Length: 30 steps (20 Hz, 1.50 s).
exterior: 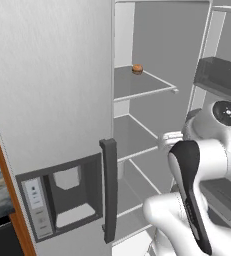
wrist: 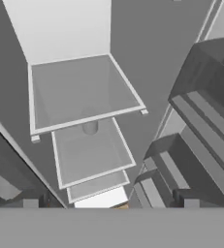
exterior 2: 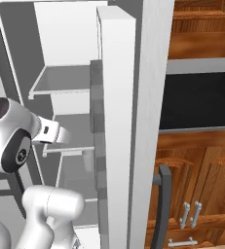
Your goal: Pick the pear and tangerine from the fridge and place them on the plate next to the blender to make a fruit smoothie.
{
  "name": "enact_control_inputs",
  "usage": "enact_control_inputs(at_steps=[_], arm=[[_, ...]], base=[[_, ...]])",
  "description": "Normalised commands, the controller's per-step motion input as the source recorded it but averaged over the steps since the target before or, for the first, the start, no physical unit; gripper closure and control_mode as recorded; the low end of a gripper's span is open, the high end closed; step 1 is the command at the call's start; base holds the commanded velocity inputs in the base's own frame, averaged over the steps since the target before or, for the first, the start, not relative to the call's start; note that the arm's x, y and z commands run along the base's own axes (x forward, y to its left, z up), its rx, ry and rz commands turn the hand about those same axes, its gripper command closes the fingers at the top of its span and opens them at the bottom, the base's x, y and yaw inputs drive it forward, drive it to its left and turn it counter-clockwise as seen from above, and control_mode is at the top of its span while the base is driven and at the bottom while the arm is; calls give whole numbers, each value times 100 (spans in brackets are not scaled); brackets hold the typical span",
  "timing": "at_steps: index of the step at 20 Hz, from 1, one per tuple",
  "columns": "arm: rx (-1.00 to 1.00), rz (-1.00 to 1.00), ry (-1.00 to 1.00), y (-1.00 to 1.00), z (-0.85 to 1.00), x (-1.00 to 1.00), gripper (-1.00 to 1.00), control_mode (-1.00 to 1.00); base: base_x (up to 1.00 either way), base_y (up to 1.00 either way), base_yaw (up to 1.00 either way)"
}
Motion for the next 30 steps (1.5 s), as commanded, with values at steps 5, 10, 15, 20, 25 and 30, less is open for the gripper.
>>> enact_control_inputs(at_steps=[5, 10, 15, 20, 25, 30], arm=[[0, 0, -33, 1, 64, -9, -100, -100], [0, 0, -15, 14, 80, 0, -100, -100], [0, 1, -1, 19, 83, 0, -100, -100], [3, 8, 0, -6, 23, 4, -100, -100], [0, 0, 0, 0, 0, 54, -100, -100], [0, 0, 0, 0, 0, 86, -100, -100]], base=[[0, 0, 0], [0, 0, 0], [0, 0, 0], [0, 0, 0], [0, 0, 0], [0, 0, 0]])
